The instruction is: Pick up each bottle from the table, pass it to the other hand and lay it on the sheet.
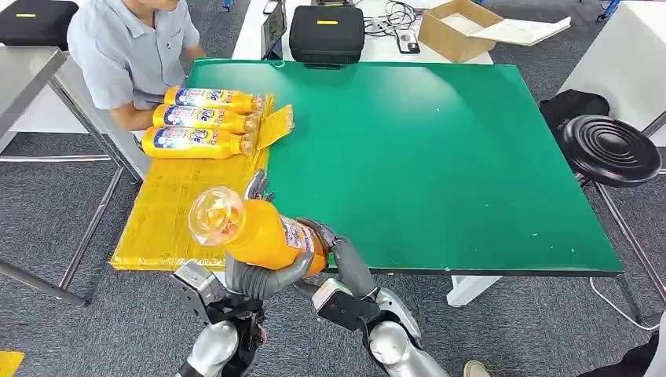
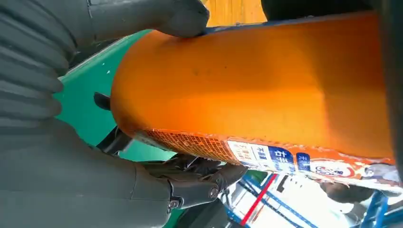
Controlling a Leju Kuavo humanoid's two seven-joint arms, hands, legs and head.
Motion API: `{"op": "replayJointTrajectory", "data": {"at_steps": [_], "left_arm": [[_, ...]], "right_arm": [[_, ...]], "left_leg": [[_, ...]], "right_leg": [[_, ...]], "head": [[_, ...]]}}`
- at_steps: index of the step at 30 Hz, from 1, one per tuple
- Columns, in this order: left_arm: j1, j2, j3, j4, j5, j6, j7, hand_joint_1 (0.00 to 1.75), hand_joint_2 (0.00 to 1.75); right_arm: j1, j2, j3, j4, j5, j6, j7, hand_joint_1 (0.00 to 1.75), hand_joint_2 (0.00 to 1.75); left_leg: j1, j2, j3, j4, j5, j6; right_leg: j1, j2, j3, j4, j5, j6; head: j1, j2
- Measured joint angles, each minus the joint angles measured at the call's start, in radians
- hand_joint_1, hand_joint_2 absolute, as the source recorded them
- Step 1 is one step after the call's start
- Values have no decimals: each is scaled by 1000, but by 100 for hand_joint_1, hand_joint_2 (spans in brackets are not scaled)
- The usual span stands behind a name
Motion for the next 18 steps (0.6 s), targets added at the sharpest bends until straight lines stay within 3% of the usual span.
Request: {"op": "replayJointTrajectory", "data": {"at_steps": [1, 2, 9, 18], "left_arm": [[0, 0, -1, 0, 0, 3, -3, 150, 175], [0, 0, -5, 0, 15, -11, -2, 175, 175], [-7, 26, 0, 5, 248, -245, 113, 175, 175], [-28, 37, 19, 34, 320, -323, 156, 175, 175]], "right_arm": [[-1, 0, 3, 0, 1, -5, 3, 175, 175], [-3, 0, 7, 1, 1, -9, 8, 175, 175], [-4, -15, 5, 11, -3, -20, 12, 175, 175], [-6, -19, 4, 16, 0, -18, 11, 175, 175]], "left_leg": [[0, 0, 0, 0, 0, 0], [0, 0, 0, 0, 0, 0], [0, 0, 0, 0, 0, 0], [0, 0, 0, 0, 0, 0]], "right_leg": [[0, 0, 0, 0, 0, 0], [0, 0, 0, 0, 0, 0], [0, 0, 0, 0, 0, 0], [0, 0, 0, 0, 0, 0]], "head": [[0, 0], [0, 0], [0, 0], [0, 0]]}}
